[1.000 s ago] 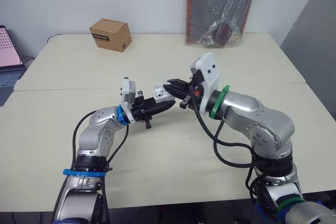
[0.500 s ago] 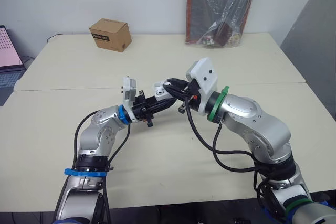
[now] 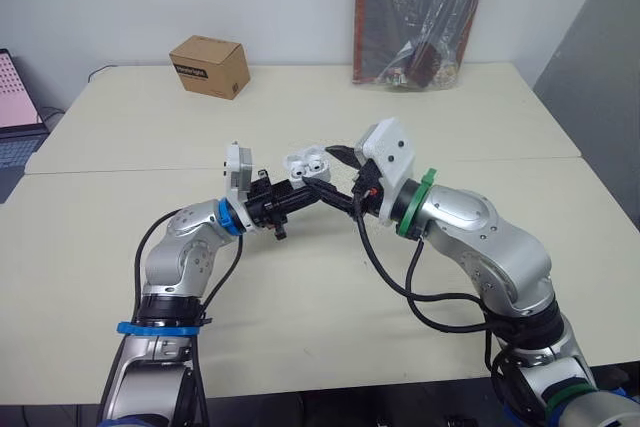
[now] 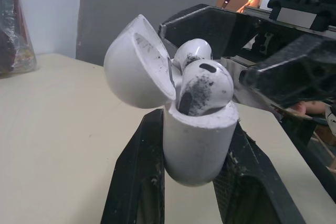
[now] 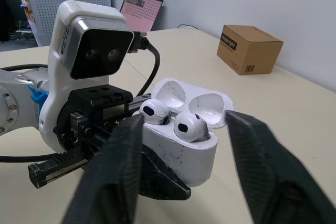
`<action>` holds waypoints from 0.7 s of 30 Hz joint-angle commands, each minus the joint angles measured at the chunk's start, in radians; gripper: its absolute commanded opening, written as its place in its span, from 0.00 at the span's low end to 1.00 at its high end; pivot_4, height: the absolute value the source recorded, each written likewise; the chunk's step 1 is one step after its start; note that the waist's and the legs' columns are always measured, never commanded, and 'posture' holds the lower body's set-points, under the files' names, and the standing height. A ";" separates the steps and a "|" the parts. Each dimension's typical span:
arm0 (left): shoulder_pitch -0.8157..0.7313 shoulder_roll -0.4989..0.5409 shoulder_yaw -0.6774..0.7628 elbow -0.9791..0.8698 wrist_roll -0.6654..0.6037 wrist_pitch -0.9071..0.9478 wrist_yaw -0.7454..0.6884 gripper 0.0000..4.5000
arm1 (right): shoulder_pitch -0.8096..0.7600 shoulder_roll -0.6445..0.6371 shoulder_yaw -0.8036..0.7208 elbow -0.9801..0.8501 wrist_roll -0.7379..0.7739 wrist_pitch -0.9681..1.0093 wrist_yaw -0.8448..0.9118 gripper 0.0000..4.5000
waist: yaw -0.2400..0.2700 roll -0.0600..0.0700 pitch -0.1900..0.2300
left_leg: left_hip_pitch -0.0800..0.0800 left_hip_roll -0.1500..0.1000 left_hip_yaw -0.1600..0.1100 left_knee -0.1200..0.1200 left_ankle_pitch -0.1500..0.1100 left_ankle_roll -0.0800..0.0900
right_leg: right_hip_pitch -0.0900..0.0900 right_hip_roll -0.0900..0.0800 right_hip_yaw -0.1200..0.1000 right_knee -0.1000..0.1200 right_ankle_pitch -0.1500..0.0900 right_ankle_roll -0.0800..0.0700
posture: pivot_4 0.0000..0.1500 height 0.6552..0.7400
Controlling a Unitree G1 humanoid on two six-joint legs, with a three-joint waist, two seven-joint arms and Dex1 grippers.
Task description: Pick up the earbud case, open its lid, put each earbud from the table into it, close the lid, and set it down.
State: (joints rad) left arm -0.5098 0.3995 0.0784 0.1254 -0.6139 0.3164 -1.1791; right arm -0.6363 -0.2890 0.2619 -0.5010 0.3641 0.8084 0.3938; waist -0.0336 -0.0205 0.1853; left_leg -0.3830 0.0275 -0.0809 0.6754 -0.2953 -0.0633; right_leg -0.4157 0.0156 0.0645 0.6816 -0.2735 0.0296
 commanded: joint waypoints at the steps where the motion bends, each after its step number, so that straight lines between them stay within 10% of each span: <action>1: -0.008 0.009 0.012 -0.042 -0.016 -0.018 -0.020 0.17 | 0.000 0.009 -0.061 -0.038 0.031 -0.048 0.027 0.70 | 0.000 0.000 0.000 | 0.000 0.000 0.000 0.000 0.000 0.000 | 0.000 0.000 0.000 0.000 0.000 0.000 | 1.00 1.00; 7: 0.007 0.026 0.000 -0.038 -0.004 -0.022 -0.057 0.17 | -0.007 -0.008 -0.245 -0.101 0.343 0.059 0.148 0.70 | 0.000 0.000 0.000 | 0.000 0.000 0.000 0.000 0.000 0.000 | 0.000 0.000 0.000 0.000 0.000 0.000 | 1.00 1.00; 17: 0.020 0.068 -0.024 -0.067 -0.027 0.033 -0.132 0.17 | -0.164 -0.129 -0.148 0.129 0.243 0.113 0.149 0.01 | -0.002 0.000 0.000 | 0.001 0.000 0.000 0.000 0.000 0.000 | 0.000 0.001 0.000 0.000 0.000 0.000 | 1.00 1.00; 21: 0.026 0.072 -0.031 -0.086 -0.035 0.057 -0.138 0.17 | -0.204 -0.147 -0.030 0.204 0.164 0.102 0.196 0.01 | -0.002 0.000 0.000 | -0.001 0.000 0.001 0.000 0.000 0.000 | -0.001 0.001 0.001 0.000 0.000 0.000 | 1.00 1.00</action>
State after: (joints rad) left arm -0.4821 0.4645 0.0475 0.0818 -0.6270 0.3688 -1.3039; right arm -0.8072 -0.4303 0.2084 -0.2930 0.5560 0.9310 0.5668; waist -0.0354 -0.0203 0.1854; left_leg -0.3846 0.0279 -0.0798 0.6751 -0.2951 -0.0629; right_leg -0.4182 0.0161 0.0654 0.6815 -0.2734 0.0293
